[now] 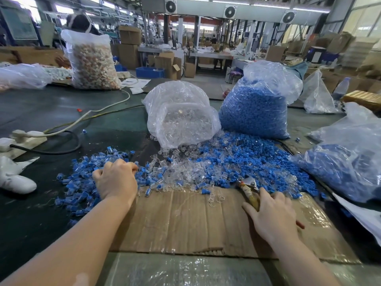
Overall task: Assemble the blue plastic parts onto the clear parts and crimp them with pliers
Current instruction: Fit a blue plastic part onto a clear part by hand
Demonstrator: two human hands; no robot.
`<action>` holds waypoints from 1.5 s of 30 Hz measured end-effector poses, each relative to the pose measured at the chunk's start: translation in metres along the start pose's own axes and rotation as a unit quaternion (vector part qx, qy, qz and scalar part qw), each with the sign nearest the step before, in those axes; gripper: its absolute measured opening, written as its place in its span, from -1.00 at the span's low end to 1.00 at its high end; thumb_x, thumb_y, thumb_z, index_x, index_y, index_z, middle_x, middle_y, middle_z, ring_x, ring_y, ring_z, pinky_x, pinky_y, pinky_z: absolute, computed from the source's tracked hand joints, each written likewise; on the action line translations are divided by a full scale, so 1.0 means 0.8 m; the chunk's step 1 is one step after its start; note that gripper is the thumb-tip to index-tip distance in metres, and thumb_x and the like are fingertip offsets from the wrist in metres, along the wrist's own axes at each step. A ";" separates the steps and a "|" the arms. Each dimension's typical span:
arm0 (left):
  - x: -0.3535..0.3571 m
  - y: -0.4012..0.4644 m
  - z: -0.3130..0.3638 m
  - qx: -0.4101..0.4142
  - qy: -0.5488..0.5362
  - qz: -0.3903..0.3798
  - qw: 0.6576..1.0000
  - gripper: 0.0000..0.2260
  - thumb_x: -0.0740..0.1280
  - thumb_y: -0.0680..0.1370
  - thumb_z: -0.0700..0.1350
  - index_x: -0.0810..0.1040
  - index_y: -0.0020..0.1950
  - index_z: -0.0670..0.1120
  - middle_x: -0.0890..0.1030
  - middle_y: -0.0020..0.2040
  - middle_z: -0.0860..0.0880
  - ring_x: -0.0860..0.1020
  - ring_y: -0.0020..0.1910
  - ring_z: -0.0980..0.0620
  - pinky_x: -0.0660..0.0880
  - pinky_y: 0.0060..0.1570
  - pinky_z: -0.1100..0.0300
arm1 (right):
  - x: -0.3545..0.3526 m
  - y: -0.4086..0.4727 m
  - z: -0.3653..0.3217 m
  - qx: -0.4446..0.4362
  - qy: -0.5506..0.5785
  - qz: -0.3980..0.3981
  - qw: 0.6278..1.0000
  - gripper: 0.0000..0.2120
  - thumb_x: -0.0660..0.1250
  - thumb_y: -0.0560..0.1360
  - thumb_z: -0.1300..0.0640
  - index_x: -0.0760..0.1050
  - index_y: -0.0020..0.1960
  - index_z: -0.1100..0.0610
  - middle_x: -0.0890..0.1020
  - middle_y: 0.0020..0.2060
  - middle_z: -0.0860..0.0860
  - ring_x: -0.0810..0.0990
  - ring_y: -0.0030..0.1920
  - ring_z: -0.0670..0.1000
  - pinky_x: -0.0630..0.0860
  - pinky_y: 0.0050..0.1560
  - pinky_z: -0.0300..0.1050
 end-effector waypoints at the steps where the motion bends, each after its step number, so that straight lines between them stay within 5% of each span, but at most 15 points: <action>1: 0.004 0.000 -0.003 0.001 0.019 -0.011 1.000 -0.77 0.21 0.60 -0.10 0.59 0.12 0.16 0.55 0.07 0.03 0.40 0.10 -0.04 0.25 0.11 0.02 | 0.000 -0.001 0.000 -0.003 -0.012 0.005 1.000 -0.37 0.04 0.50 -0.34 0.23 0.40 0.05 0.42 0.23 0.09 0.37 0.24 0.11 0.34 0.19 -0.07; 5: 0.008 -0.005 0.007 0.012 0.041 -0.012 0.999 -0.77 0.21 0.60 -0.08 0.57 0.15 0.17 0.51 0.11 0.05 0.33 0.13 -0.03 0.22 0.10 0.03 | 0.000 -0.001 0.001 -0.005 -0.031 -0.007 0.999 -0.36 -0.01 0.50 -0.36 0.21 0.41 0.04 0.40 0.27 0.10 0.35 0.29 0.12 0.32 0.25 -0.04; 10: 0.007 -0.024 0.054 0.068 -0.128 0.019 0.989 -0.82 0.30 0.54 -0.07 0.60 0.12 0.01 0.54 0.07 0.01 0.33 0.08 0.00 0.22 0.05 0.13 | -0.009 -0.003 -0.013 -0.004 -0.024 0.026 0.999 -0.47 0.04 0.54 -0.27 0.23 0.41 -0.02 0.35 0.34 0.05 0.27 0.35 0.10 0.14 0.38 0.09; 16: 0.031 -0.081 0.141 0.184 -0.301 -0.105 0.930 -0.84 0.32 0.52 -0.15 0.60 0.07 -0.09 0.59 0.02 -0.01 0.50 -0.01 0.10 0.48 0.10 0.21 | -0.012 0.004 -0.061 -0.077 0.068 0.094 0.990 -0.79 0.13 0.59 0.08 0.45 0.17 -0.05 0.42 0.20 -0.05 0.33 0.22 0.02 0.21 0.26 0.02; 21: 0.044 -0.105 0.161 0.237 -0.276 -0.101 0.926 -0.69 0.29 0.56 -0.10 0.48 0.30 0.01 0.47 0.12 0.07 0.35 0.12 0.15 0.24 0.19 0.37 | -0.006 0.018 -0.075 -0.058 0.073 0.085 0.992 -0.80 0.09 0.59 0.11 0.45 0.12 -0.03 0.41 0.16 -0.01 0.31 0.18 0.05 0.21 0.17 0.03; 27: 0.059 -0.105 0.157 0.234 -0.219 -0.124 0.939 -0.59 0.19 0.60 -0.03 0.26 0.45 0.10 0.26 0.38 0.06 0.17 0.35 0.08 0.10 0.41 0.17 | -0.001 0.034 -0.088 -0.049 0.070 0.040 0.996 -0.73 0.12 0.58 0.16 0.41 0.20 -0.09 0.46 0.17 -0.07 0.28 0.21 0.09 0.19 0.13 0.09; 33: 0.061 -0.103 0.155 0.237 -0.237 -0.116 0.935 -0.64 0.20 0.59 -0.04 0.36 0.39 0.11 0.35 0.30 0.10 0.22 0.24 0.11 0.18 0.33 0.23 | 0.001 0.040 -0.086 -0.038 0.099 0.030 0.994 -0.86 0.19 0.57 -0.04 0.52 0.03 -0.12 0.50 0.03 -0.13 0.26 0.15 0.06 0.11 0.13 0.08; 45: 0.050 -0.101 0.149 0.216 -0.301 -0.098 0.924 -0.75 0.30 0.55 -0.13 0.52 0.22 0.05 0.39 0.04 0.18 0.28 0.05 0.22 0.15 0.07 0.47 | 0.007 0.035 -0.085 -0.084 0.095 0.089 0.988 -0.87 0.16 0.58 -0.04 0.48 0.01 -0.09 0.46 -0.02 -0.13 0.33 0.11 0.00 0.12 0.18 0.02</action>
Point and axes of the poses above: each hand's wrist, its own y-axis towards the middle knuckle, its own x-axis out of the palm, z = x × y, the point moved 6 cm from there along y, towards the middle knuckle
